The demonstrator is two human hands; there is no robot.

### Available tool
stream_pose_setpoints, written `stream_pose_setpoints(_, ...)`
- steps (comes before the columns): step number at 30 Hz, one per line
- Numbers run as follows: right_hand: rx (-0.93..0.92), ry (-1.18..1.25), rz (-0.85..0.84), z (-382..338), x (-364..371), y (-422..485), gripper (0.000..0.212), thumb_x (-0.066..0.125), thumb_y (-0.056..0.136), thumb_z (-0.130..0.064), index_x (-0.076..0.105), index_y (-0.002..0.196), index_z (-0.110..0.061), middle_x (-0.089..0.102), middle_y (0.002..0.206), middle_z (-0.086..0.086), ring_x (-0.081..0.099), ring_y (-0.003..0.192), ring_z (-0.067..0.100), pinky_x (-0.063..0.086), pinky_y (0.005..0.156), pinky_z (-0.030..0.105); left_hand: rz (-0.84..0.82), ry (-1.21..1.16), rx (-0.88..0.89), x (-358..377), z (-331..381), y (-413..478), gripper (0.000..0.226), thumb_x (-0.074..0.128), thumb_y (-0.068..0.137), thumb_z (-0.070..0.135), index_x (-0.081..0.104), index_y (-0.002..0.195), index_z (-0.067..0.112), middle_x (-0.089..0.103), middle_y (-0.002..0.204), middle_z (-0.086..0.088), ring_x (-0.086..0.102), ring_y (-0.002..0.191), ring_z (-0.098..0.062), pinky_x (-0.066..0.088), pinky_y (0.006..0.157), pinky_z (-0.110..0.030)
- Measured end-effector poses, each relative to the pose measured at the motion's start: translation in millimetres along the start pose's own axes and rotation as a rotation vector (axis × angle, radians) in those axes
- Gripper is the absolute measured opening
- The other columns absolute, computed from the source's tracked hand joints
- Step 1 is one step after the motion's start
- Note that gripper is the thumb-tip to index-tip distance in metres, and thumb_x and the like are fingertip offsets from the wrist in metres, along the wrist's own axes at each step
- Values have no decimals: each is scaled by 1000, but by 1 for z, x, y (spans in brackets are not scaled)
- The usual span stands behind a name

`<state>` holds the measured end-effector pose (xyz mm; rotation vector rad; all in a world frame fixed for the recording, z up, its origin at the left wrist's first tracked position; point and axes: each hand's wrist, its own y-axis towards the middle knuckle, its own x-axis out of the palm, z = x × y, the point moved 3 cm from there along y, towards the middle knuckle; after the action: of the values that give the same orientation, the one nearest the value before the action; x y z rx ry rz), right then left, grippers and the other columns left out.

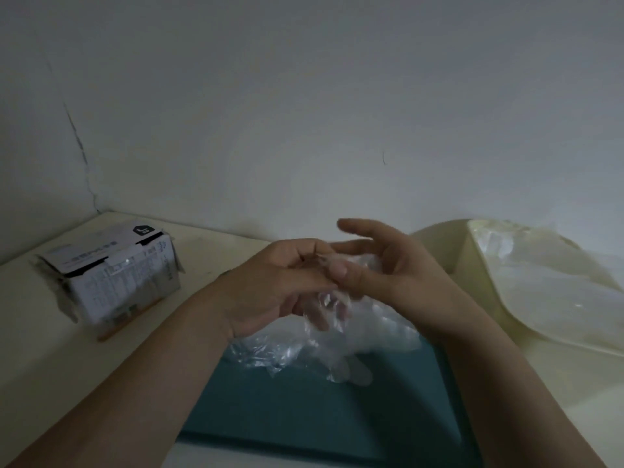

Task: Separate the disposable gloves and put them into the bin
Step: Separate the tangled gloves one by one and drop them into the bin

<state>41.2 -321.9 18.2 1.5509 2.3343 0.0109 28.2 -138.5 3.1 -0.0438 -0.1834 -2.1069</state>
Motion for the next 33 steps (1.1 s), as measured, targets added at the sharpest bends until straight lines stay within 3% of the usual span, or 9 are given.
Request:
stream_pose_setpoints(6,-30,119,-164,6,3,1,15,79,86,-16,78,98,-7,75,85,14,64,74,26,50,72,37,166,54,14,-7,-4,4,8,69,94,12,75,91,12,71,81,-13,67,65,-23,57,57,-31)
stream_pose_setpoints(11,52,56,-76,10,-6,2,26,83,81,-19,76,100,-4,55,59,7,39,44,13,31,46,24,311,42,-18,-14,-6,7,36,64,96,40,76,88,7,69,77,-15,61,60,-24,51,56,-31)
stream_pose_setpoints(16,104,88,-104,16,-7,4,39,88,75,-5,75,111,-10,78,88,10,73,66,26,58,59,29,448,28,-32,-14,-7,10,45,63,98,48,70,73,11,65,71,-16,59,59,-25,50,54,-31)
stream_pose_setpoints(19,62,59,-117,20,-4,5,27,86,78,-5,76,103,-10,77,93,17,71,75,38,62,71,41,552,150,-42,-19,-5,7,49,62,100,52,72,74,11,70,76,-15,66,68,-31,57,63,-35)
stream_pose_setpoints(22,77,-53,86,28,-4,8,26,74,96,-24,69,81,-2,62,61,3,48,51,16,40,48,26,476,870,-91,-40,1,1,68,38,104,67,73,84,13,75,78,-2,72,74,-20,59,73,-38)
stream_pose_setpoints(24,108,-156,106,31,-2,8,29,72,97,-32,71,86,-6,60,58,-2,45,48,11,36,46,22,339,1257,-177,-57,3,-2,56,47,103,60,69,79,14,71,75,-1,69,74,-21,58,74,-43)
stream_pose_setpoints(27,127,-214,19,31,12,5,17,77,94,-25,75,92,-8,57,54,-7,49,46,4,39,45,14,155,1248,-352,-68,-8,-11,8,77,89,35,75,94,30,72,94,17,67,82,-1,59,80,-33)
stream_pose_setpoints(30,90,-267,-41,30,18,3,36,77,93,-27,64,74,1,48,52,-1,42,45,7,36,46,14,-10,1260,-505,-61,-30,-9,54,90,71,47,59,116,43,61,112,23,62,93,0,57,83,-30)
stream_pose_setpoints(33,68,-279,-127,27,17,1,42,78,92,-31,61,70,1,46,57,4,41,53,11,36,53,21,16,1330,-422,-59,-43,0,46,92,68,48,58,97,42,62,94,21,62,84,-3,56,77,-32)
